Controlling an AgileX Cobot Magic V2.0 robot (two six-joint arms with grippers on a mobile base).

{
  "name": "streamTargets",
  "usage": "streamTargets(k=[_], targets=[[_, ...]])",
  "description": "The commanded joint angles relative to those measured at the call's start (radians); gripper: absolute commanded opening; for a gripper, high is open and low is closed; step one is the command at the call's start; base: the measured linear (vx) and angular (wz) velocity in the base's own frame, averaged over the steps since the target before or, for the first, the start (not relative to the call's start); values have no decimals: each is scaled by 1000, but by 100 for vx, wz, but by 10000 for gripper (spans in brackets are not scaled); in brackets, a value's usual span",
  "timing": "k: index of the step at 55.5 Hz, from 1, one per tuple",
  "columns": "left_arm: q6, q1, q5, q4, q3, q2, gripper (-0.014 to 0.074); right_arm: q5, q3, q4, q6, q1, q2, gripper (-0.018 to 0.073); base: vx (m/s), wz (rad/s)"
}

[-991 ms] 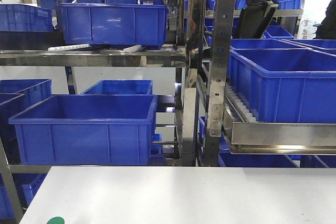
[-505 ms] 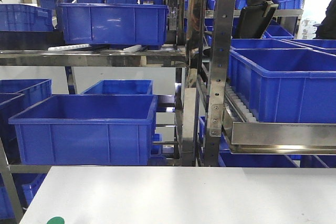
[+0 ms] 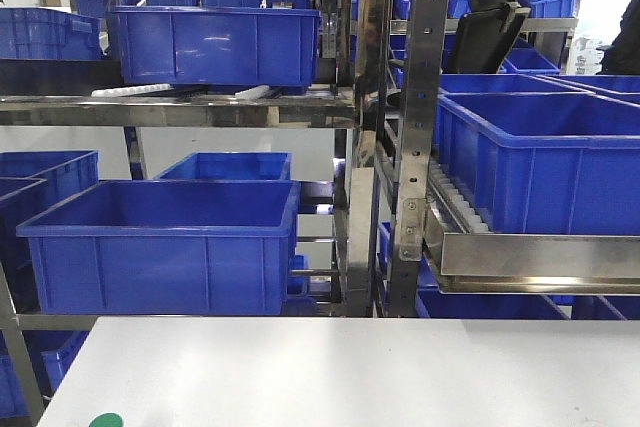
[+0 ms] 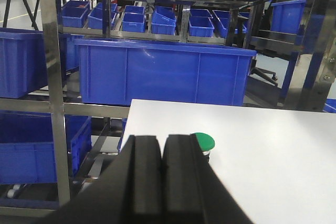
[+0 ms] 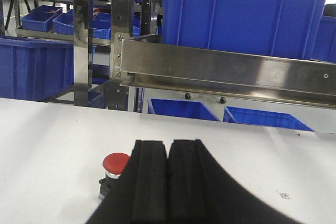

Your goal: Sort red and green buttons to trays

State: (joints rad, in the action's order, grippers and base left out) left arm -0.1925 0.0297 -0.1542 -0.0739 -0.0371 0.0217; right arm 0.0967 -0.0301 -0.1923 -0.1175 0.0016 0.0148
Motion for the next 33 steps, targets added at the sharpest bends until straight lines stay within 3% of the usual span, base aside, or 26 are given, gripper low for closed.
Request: streamTargets(k=[1,6,11,17,24,29,33], targets=[[-1,8,95,0,5,6,-6,-141,-5,-7,3,-3,6,0,0,0],[0,8,140,-10,13,6,-6,-255,-1,-2,0,-3,6,0,0,0],[-5,8,274,-17,13,6,-6,-363,25,-1,0,-3,6,0,0,0],[-40,8,438,6,41,3,-6,-338,148,0,0,-3,-7,0,0,0],[-53,8,333,42,208,-62,-6,-228,375,0,0,-3,-127,0,0,0],[-29,8,223,15,355,-199,-6,-225,508,0,0,-3,-298,0,0,-1],[-14,8,205,-11,451,-318,-6,-241,599,0,0,-3,-428,0,0,0]])
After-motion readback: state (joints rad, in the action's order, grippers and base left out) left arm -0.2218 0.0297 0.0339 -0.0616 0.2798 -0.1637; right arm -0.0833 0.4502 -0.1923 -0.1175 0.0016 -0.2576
